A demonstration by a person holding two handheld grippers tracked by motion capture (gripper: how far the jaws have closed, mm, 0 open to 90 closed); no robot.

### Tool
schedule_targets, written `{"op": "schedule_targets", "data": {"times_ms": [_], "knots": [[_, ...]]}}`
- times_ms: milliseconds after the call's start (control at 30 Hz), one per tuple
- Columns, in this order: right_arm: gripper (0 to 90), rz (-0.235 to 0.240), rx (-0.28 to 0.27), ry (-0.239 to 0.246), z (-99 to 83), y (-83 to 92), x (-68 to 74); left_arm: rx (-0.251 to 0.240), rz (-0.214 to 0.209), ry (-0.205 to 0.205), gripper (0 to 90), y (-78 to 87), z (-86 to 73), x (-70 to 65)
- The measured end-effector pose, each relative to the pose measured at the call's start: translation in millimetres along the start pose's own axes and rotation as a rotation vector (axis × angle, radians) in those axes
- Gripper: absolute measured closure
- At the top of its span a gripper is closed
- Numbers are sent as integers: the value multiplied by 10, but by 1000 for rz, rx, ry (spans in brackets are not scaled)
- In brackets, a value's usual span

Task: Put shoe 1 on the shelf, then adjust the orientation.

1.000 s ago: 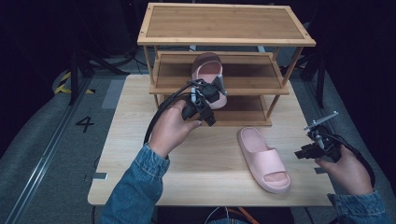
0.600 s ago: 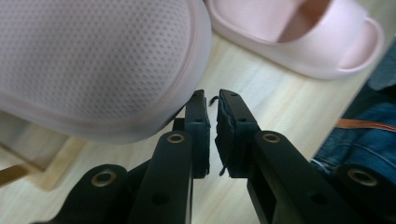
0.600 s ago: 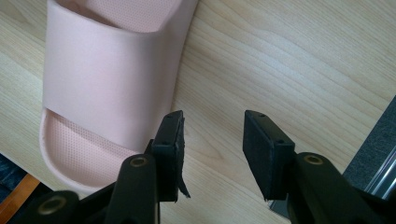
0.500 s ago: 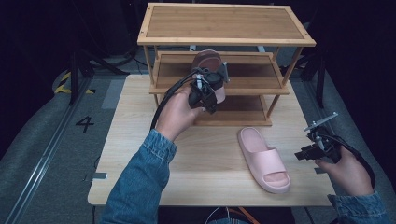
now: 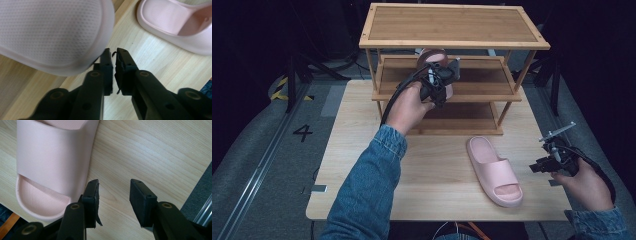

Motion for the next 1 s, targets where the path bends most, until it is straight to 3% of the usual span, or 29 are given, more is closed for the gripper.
{"op": "schedule_targets", "data": {"times_ms": [133,333,467,600,700,833,900,933,967,1000], "knots": [[598,1,-2,4,13,5,6,-9,6,-10,815,28,-22,-34],[596,4,-2,7,27,-10,13,-26,-45,-40,732,199,-141,-176],[596,5,-2,10,45,-7,21,13,-88,-75,705,305,-400,-360],[596,7,-2,16,49,-12,40,14,-73,-81,657,333,-574,-394],[595,13,5,19,46,-29,51,18,-46,-103,573,297,-846,-395],[592,13,1,39,68,-25,72,26,-18,-66,479,168,-1126,-348],[592,11,-5,53,90,-11,89,33,-9,-12,401,78,-1268,-317],[589,14,-12,56,107,1,105,45,18,13,349,12,-1347,-298],[585,19,-16,63,125,11,120,56,17,22,300,-32,-1405,-286],[583,21,-19,66,140,13,134,56,-8,47,323,-82,-1456,-282]]}}
Point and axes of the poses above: each handheld gripper's, and its own axes: y roughly backward along the jaws, z roughly out of its top, x roughly to its left, the point moved 6 cm from there along -y, roughly forward along the jaws, and after that the axes turned 1 degree about -y, right-handed, at the moved point
